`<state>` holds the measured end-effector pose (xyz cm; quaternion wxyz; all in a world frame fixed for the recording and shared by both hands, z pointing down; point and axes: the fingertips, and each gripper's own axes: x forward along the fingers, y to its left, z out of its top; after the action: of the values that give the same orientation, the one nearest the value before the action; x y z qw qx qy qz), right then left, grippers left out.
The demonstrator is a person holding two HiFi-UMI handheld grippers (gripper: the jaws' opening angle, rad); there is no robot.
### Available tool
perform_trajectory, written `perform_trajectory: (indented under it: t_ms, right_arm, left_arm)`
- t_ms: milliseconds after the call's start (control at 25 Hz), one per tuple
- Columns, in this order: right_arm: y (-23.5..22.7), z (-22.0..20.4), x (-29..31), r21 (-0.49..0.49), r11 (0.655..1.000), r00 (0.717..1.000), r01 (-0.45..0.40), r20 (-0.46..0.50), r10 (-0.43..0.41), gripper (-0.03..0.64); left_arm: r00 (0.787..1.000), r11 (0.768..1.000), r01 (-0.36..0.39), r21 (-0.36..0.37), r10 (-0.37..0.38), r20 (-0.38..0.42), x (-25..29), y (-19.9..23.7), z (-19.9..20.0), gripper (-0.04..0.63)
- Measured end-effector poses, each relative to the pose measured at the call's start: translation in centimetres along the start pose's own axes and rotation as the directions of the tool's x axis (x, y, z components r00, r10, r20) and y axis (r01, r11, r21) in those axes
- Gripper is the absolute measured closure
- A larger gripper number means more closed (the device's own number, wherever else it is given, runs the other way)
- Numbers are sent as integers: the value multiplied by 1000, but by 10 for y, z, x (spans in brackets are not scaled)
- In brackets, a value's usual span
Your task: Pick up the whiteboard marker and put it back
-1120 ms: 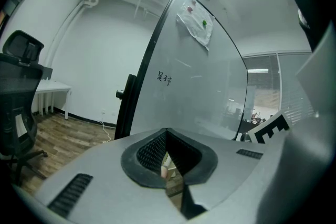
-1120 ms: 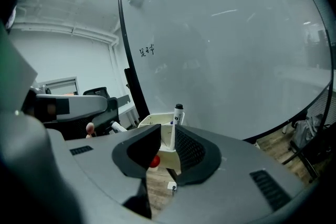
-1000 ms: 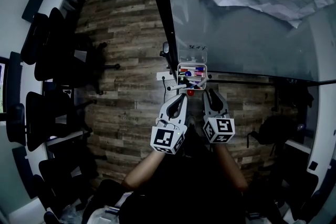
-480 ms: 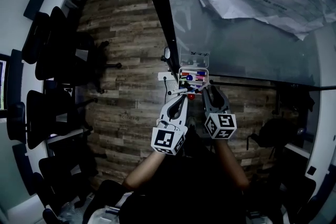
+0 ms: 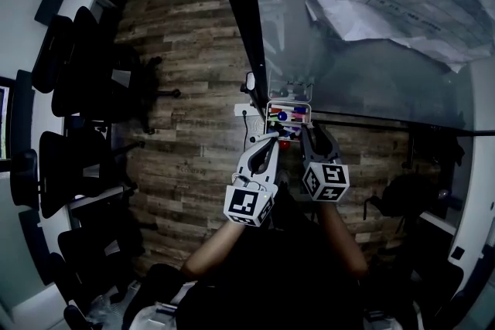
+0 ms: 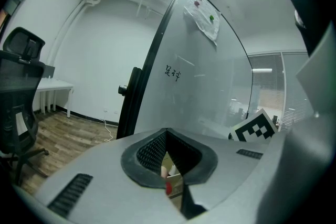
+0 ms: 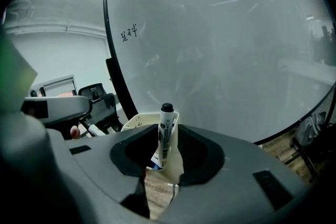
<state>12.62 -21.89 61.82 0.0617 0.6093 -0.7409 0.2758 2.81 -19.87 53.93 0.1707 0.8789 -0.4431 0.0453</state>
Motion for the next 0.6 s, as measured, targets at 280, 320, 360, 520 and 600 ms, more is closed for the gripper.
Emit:
perform_trajectory:
  t_ms: [280, 320, 360, 520, 600]
  right_arm:
    - [6, 0, -1, -28, 1000, 1000, -1, 6, 1, 534]
    - [7, 0, -2, -31, 1000, 1000, 0, 9, 0, 535]
    - [8, 0, -2, -30, 1000, 1000, 1, 11, -1, 536]
    - [6, 2, -6, -10, 1000, 1000, 5, 30, -4, 538]
    - [5, 5, -9, -1, 1000, 999, 5, 44, -5, 538]
  left_arm:
    - [1000, 1000, 6, -4, -6, -1, 1, 2, -1, 588]
    - [1000, 1000, 7, -7, -7, -1, 1, 2, -1, 588]
    - [1000, 1000, 9, -10, -9, -2, 0, 2, -1, 588]
    - [1000, 1000, 6, -14, -6, -1, -6, 4, -1, 588]
    - [1000, 1000, 5, -9, -5, 0, -9, 4, -1, 586]
